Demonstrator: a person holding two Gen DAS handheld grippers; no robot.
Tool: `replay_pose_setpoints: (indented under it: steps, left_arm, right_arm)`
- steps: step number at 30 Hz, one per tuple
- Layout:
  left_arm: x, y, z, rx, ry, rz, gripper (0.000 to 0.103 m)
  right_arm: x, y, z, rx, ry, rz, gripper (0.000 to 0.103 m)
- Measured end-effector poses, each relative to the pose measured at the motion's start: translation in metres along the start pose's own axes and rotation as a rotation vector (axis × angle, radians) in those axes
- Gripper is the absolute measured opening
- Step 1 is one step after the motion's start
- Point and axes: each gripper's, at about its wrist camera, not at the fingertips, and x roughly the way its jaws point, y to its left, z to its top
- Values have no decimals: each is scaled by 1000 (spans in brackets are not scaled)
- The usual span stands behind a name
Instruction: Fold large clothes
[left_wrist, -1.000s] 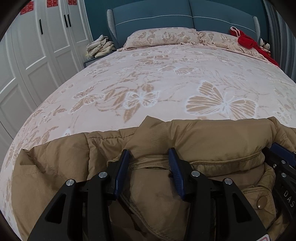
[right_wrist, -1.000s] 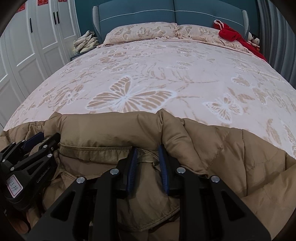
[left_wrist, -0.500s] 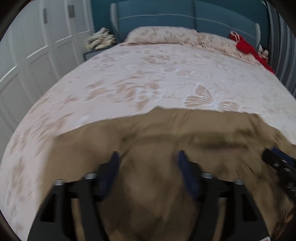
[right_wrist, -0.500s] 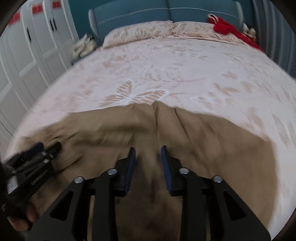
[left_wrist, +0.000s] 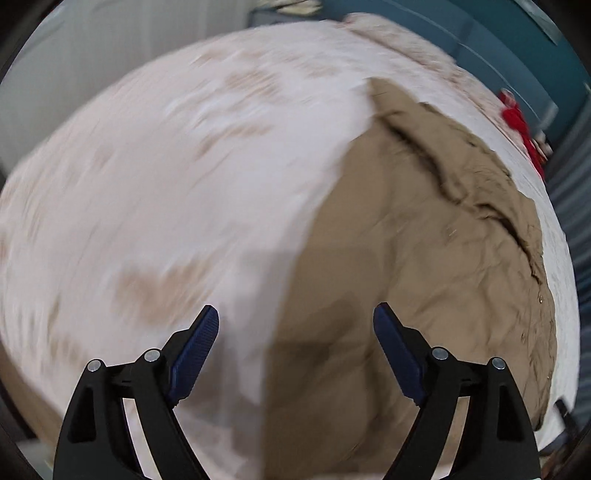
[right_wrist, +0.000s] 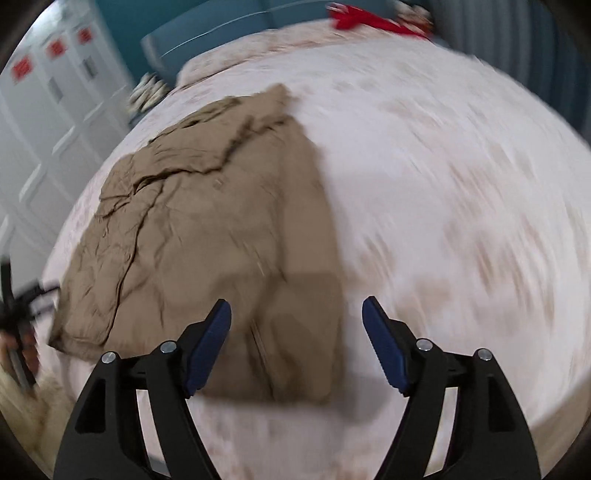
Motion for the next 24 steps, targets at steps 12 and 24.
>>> replay_pose_setpoints:
  steps: [12,24]
  left_arm:
    - [1,-18,-36,-3,33,-64,66]
    - [-62,-35,-40,85,-27,-145,1]
  right_arm:
    - [29,-11,-26,263,36,130,73]
    - [-5,2,-18,170,35,101,3]
